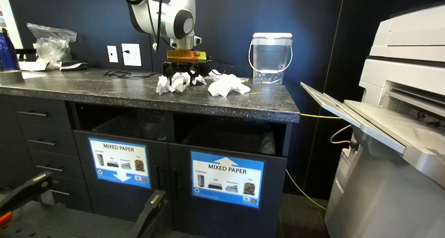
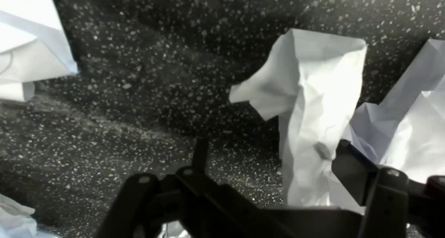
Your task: Put the white pieces of papers in the right bin
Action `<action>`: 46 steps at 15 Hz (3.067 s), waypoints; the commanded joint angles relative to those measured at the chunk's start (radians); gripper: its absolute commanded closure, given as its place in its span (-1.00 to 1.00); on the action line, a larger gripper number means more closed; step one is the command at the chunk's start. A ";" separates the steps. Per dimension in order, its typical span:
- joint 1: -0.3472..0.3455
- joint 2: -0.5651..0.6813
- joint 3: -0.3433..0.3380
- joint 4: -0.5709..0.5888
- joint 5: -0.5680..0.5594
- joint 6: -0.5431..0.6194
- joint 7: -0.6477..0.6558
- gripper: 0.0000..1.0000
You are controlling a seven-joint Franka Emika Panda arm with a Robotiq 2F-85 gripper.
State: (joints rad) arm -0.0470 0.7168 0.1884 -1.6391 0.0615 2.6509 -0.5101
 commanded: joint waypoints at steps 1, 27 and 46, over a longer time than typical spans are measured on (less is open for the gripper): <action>-0.003 0.027 0.006 0.060 -0.043 -0.044 0.001 -0.16; 0.019 -0.186 -0.052 -0.287 -0.110 -0.176 0.097 0.62; 0.034 -0.295 -0.108 -0.799 -0.090 0.190 0.339 0.64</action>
State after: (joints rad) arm -0.0263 0.4103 0.0984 -2.3690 -0.0327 2.7428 -0.2203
